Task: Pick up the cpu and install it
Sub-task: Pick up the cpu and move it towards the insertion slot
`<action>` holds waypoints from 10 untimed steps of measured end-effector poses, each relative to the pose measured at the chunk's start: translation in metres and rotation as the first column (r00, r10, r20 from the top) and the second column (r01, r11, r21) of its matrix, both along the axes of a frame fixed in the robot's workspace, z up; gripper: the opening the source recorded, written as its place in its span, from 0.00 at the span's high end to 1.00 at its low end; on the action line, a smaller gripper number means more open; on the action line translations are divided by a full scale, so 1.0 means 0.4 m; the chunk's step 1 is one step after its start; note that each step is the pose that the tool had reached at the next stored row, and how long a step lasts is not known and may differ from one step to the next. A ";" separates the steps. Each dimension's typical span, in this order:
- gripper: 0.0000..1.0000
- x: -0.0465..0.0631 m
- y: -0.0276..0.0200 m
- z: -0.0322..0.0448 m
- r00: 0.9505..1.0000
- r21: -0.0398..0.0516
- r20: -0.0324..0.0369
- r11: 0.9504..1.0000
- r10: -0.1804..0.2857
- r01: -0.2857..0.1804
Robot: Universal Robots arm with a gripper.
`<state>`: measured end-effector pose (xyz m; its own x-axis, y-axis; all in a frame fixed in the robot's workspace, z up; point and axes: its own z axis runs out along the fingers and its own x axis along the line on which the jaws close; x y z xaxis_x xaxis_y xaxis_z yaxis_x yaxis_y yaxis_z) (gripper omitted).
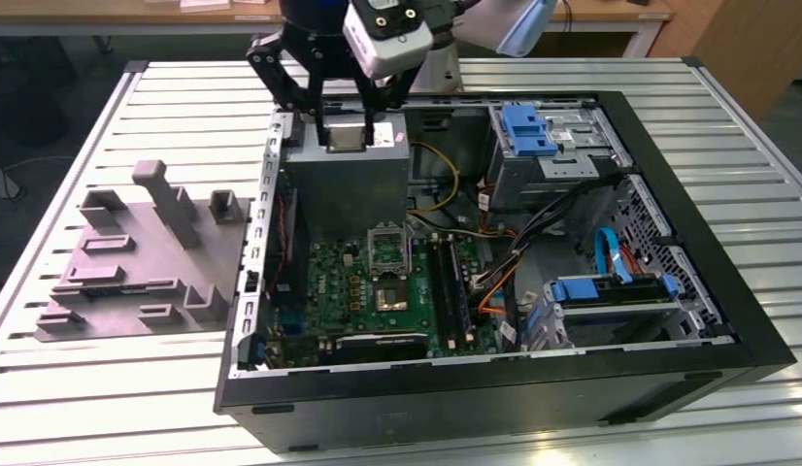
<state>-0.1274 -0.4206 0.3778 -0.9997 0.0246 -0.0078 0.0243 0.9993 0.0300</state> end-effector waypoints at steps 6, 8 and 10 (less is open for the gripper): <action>0.53 0.005 -0.003 -0.001 1.000 -0.001 0.000 1.000 0.000 0.000; 0.53 0.005 -0.010 -0.001 1.000 -0.002 0.000 1.000 0.000 0.000; 0.53 0.005 -0.020 -0.001 1.000 -0.002 0.000 1.000 0.000 0.000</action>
